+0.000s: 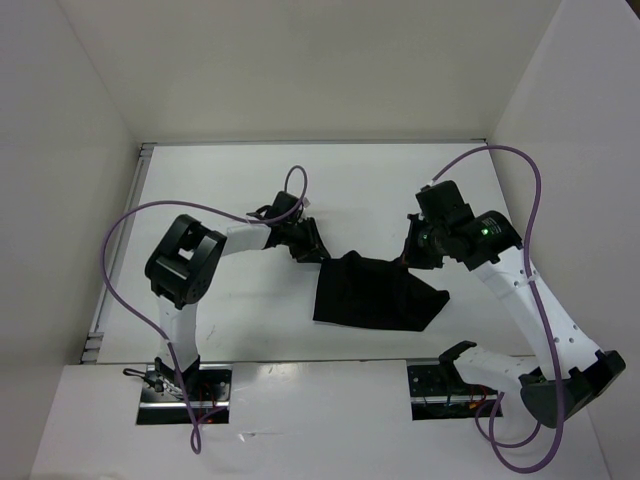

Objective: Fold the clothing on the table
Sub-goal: Flatten the skirt out, then fold the skirt

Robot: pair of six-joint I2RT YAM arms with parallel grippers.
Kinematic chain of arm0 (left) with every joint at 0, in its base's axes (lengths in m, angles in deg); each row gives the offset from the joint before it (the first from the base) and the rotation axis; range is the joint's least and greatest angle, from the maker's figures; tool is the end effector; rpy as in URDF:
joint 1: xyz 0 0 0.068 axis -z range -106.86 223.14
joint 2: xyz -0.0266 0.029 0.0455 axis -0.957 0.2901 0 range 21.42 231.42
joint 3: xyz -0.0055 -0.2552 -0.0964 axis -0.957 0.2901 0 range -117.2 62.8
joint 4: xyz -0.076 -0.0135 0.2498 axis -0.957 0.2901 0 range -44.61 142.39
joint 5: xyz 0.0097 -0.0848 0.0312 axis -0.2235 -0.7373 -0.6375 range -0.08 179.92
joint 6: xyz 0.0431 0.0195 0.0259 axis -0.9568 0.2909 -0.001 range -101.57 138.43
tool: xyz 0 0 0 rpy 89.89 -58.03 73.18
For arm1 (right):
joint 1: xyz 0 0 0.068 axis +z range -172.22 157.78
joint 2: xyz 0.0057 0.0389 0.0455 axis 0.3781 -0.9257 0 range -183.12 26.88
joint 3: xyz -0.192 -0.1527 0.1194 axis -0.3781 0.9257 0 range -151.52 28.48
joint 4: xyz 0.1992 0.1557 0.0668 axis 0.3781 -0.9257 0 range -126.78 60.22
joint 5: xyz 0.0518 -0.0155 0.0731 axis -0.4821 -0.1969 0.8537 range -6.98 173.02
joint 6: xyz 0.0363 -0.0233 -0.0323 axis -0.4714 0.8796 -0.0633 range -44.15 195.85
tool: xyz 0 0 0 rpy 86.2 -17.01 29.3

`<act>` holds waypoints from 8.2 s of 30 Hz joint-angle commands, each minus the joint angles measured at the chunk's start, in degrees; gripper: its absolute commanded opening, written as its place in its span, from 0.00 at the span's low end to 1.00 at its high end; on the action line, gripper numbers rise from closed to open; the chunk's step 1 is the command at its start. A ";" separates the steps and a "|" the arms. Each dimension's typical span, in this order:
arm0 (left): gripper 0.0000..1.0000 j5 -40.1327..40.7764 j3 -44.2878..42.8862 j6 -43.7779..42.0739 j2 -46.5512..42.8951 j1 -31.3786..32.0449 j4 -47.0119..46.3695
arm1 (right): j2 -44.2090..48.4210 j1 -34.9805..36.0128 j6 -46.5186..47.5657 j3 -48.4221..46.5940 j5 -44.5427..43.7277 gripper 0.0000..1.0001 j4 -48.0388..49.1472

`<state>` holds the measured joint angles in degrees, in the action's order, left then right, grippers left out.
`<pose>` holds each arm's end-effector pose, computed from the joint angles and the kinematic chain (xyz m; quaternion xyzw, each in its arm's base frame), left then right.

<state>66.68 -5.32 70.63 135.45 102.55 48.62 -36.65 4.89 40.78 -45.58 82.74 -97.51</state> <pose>0.3510 -0.2140 0.1396 -0.1124 0.9137 -0.3663 0.1354 0.1707 0.0872 0.3615 0.0673 0.9569 0.1439 0.2430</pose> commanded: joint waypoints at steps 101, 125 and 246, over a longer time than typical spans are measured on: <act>0.90 9.53 17.59 -1.58 -57.90 -11.83 20.08 | 1.84 -14.11 1.08 13.66 25.58 0.50 16.37; 0.60 8.82 12.83 -10.63 -20.35 -9.55 18.66 | -21.81 -14.11 5.01 6.47 20.22 0.38 28.35; 0.00 5.14 12.83 -5.54 -19.90 -3.48 14.62 | -68.12 -11.99 5.71 -38.16 20.63 0.12 18.85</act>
<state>73.96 7.16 62.74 118.49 98.87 64.22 -101.78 -6.14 44.58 -77.53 96.47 -77.66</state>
